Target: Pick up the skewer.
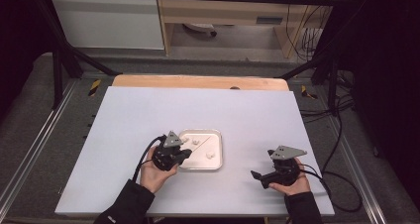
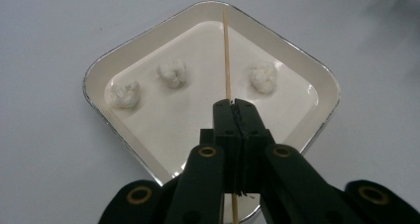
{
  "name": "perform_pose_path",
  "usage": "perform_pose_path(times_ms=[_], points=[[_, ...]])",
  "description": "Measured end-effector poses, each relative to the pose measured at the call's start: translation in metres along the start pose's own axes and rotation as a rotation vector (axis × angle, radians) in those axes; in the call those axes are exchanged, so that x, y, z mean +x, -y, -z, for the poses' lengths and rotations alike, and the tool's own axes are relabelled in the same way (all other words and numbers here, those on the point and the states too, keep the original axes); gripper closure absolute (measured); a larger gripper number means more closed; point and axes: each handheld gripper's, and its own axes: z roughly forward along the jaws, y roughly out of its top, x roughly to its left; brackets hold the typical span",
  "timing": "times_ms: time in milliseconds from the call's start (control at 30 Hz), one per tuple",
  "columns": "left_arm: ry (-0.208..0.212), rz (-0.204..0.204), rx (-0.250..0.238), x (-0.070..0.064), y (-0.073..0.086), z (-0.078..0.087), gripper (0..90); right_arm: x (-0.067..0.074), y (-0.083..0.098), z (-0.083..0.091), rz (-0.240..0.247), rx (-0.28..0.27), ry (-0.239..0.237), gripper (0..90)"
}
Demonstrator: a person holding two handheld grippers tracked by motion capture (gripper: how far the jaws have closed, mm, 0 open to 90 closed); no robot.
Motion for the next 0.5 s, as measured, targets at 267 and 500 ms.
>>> perform_pose_path(times_ms=[267, 500], points=[[0.033, -0.028, 0.015, 0.000, -0.003, 0.007, 88.7, 0.008, -0.010, -0.001, 0.066, 0.013, 0.019, 1.6], [0.055, -0.048, 0.028, -0.001, -0.006, 0.011, 88.7, 0.019, -0.022, -0.004, 0.146, 0.024, 0.026, 1.7]])
